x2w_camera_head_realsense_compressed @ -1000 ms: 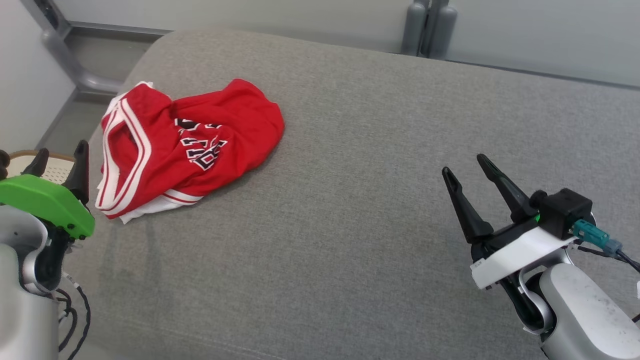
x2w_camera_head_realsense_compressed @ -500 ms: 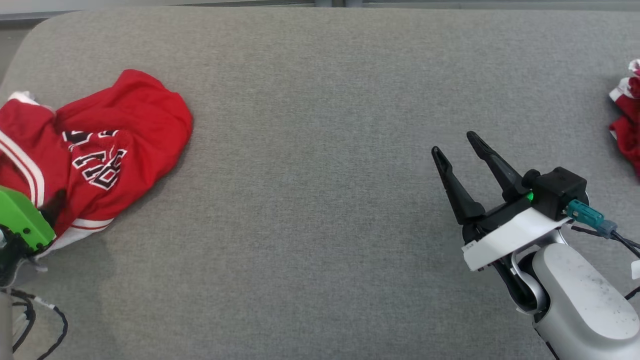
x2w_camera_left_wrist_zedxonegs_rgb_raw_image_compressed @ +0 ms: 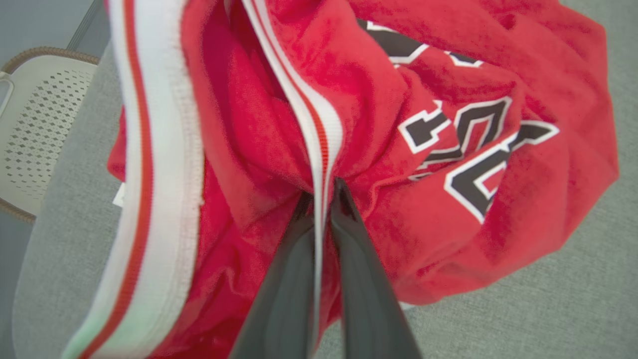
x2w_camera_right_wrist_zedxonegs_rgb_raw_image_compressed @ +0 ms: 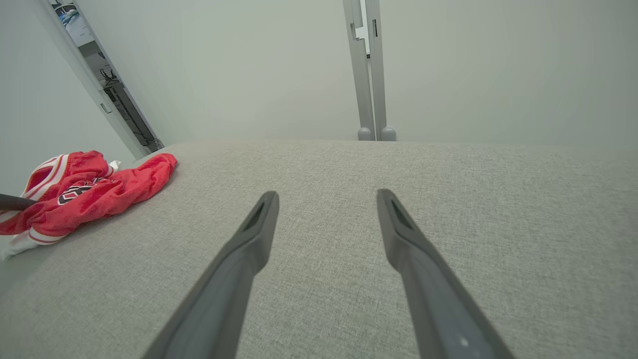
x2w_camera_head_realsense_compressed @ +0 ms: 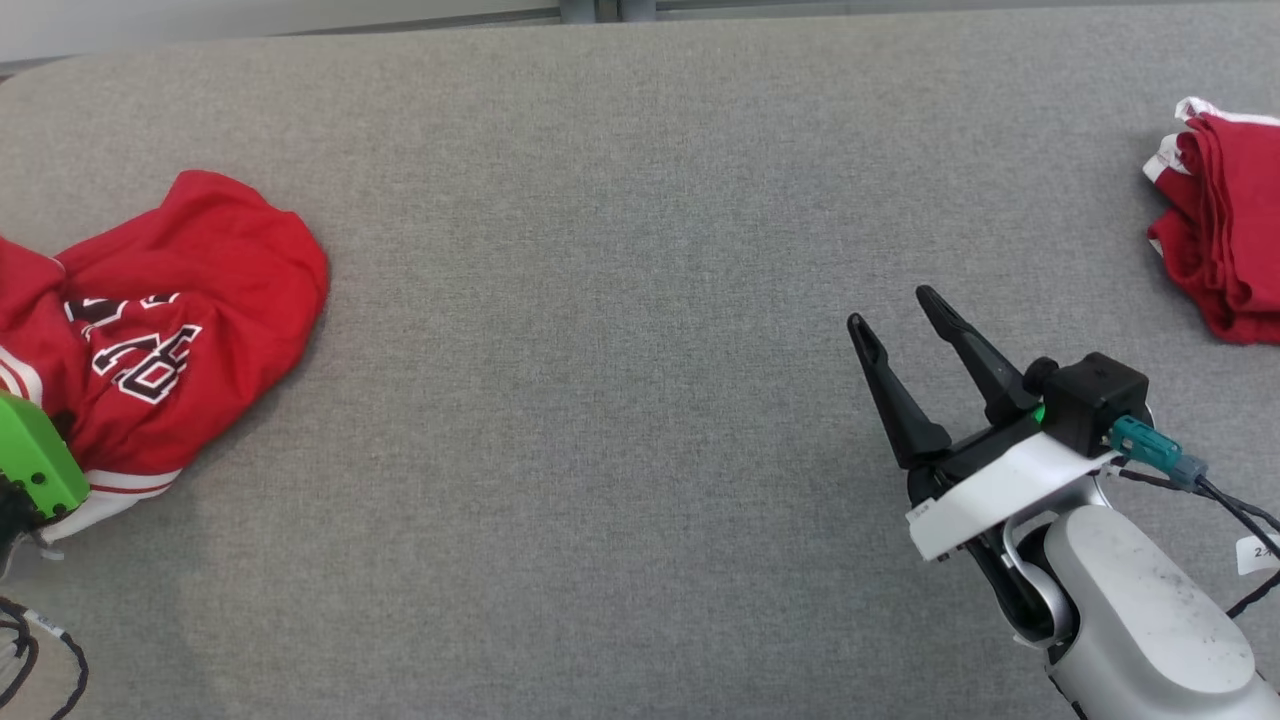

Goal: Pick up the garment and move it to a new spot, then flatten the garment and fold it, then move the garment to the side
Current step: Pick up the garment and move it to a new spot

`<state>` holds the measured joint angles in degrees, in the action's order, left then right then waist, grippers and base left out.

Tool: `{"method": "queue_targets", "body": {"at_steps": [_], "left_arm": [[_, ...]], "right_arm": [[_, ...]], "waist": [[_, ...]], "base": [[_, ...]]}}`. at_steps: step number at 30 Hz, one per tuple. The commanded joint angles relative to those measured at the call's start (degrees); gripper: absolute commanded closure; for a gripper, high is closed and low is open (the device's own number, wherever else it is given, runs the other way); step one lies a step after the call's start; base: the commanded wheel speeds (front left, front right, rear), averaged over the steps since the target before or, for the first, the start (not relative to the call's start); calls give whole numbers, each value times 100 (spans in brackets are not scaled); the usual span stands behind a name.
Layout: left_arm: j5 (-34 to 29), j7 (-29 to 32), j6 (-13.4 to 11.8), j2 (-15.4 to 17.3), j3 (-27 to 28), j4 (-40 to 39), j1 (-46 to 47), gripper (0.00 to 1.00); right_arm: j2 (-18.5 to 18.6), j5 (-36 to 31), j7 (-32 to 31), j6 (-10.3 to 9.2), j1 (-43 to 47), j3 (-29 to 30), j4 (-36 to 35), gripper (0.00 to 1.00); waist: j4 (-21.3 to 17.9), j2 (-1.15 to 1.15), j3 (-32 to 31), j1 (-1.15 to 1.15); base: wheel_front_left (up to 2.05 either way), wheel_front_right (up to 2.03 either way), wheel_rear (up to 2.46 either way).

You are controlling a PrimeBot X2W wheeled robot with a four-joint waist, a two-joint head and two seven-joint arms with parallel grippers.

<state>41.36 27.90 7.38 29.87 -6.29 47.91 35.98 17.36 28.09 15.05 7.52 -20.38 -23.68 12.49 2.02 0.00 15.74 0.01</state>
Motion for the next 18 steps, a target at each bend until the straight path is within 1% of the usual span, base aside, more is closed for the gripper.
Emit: {"method": "queue_targets", "body": {"at_steps": [1, 5, 9, 12, 16, 18], "left_arm": [[-132, -91, 16, 96, -131, -135, 86, 100], [-280, -199, 16, 296, -625, -688, 187, 100], [-315, -148, 17, 436, -1058, -1421, 340, 100], [-375, -59, 17, 551, -1385, -2052, 506, 100], [-427, 46, 17, 560, -1731, -2761, 688, 100], [-418, 71, 17, 506, -1872, -3067, 774, 100]], "right_arm": [[-20, 23, 15, -6, 85, 1, 29, 0], [-139, 62, 16, -6, 224, 27, 74, 0], [-263, 89, 15, -6, 396, 93, 122, 0], [-342, 113, 15, -6, 510, 160, 140, 0], [-419, 103, 16, -6, 651, 272, 159, 0], [-447, 90, 16, -6, 705, 333, 151, 0]], "waist": [[84, 0, -297, -1], [121, 0, -667, -1], [98, 0, -1022, -1], [3, 0, -1231, -1], [-225, 0, -1429, -1], [-374, 0, -1508, -1]], "base": [[0, 0, 0], [0, 0, 0], [0, 0, 0], [0, 0, 0], [0, 0, 0], [0, 0, 0]]}}
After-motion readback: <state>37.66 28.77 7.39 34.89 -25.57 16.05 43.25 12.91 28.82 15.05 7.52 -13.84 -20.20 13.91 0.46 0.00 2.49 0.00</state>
